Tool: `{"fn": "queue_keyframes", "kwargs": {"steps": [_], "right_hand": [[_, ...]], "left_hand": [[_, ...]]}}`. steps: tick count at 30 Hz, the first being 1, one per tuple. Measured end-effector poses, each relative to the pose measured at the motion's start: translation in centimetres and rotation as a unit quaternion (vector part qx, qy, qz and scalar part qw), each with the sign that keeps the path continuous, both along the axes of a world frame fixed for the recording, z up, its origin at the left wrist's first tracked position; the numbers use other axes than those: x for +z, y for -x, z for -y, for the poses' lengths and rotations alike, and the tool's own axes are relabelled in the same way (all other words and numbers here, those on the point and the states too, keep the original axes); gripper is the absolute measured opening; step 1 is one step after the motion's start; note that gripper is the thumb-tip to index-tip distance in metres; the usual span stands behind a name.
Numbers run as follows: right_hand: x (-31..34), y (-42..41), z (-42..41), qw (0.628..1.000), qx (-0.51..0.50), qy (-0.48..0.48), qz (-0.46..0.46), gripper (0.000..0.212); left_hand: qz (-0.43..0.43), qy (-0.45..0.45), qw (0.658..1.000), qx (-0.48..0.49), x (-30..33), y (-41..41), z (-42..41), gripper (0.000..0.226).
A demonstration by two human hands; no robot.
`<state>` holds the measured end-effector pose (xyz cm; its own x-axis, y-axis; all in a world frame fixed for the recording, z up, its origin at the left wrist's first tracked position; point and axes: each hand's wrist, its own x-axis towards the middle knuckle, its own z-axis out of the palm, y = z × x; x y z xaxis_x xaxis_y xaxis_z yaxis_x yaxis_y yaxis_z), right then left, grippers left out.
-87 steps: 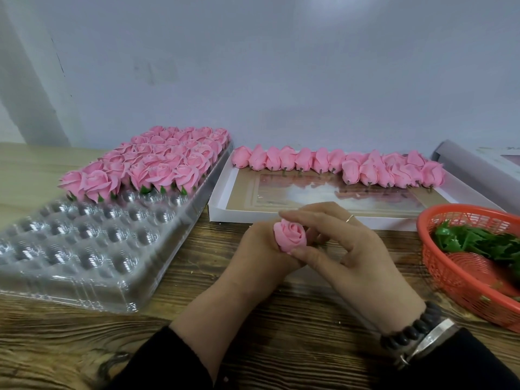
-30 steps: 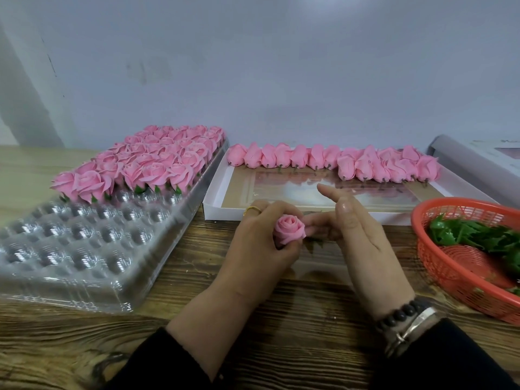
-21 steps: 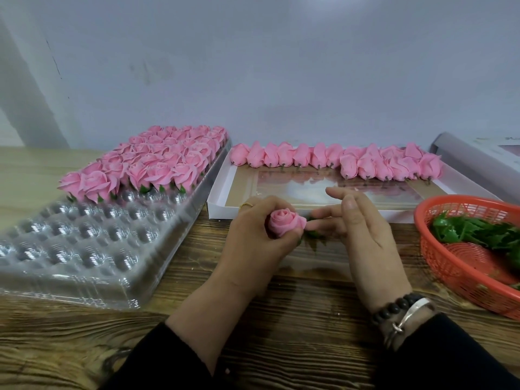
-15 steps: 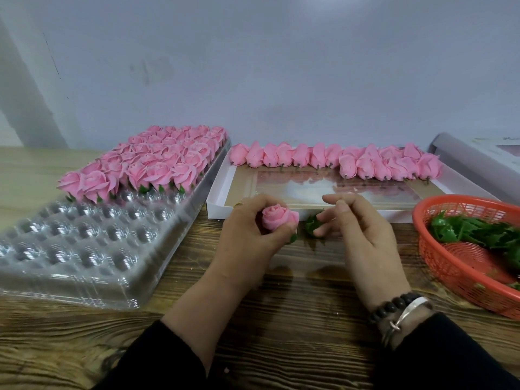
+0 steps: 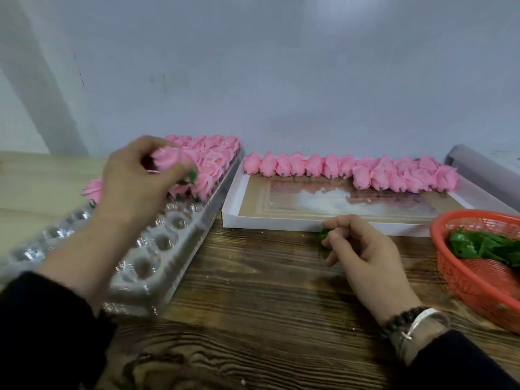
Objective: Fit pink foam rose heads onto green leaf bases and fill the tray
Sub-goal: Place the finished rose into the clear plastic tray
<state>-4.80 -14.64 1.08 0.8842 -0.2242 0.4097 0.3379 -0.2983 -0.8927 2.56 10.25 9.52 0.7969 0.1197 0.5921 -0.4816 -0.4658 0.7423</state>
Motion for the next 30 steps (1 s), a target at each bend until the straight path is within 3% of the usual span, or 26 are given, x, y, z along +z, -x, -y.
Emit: {"fn": "queue_keyframes", "kwargs": {"steps": [5, 8, 18, 24, 30], "right_hand": [[-0.1, 0.0, 0.1, 1.0, -0.001, 0.014, -0.006, 0.028], [0.0, 0.0, 0.1, 1.0, -0.002, 0.012, -0.01, 0.029], [0.0, 0.0, 0.1, 1.0, -0.001, 0.012, -0.016, 0.03], [-0.2, -0.1, 0.3, 0.999, -0.006, 0.027, -0.024, 0.029], [-0.3, -0.1, 0.3, 0.999, -0.004, 0.019, -0.033, 0.031]], "left_hand": [[-0.05, -0.096, 0.983, 0.147, 0.1, -3.6, -6.7, 0.027], [-0.077, -0.169, 0.965, 0.187, -1.1, -4.6, -7.9, 0.022], [-0.115, -0.271, 0.937, 0.188, -3.2, -6.3, -6.6, 0.029], [-0.131, -0.273, 0.934, 0.191, -3.6, -7.0, -6.1, 0.034], [-0.149, -0.298, 0.925, 0.182, -3.7, -7.6, -5.5, 0.024]]}}
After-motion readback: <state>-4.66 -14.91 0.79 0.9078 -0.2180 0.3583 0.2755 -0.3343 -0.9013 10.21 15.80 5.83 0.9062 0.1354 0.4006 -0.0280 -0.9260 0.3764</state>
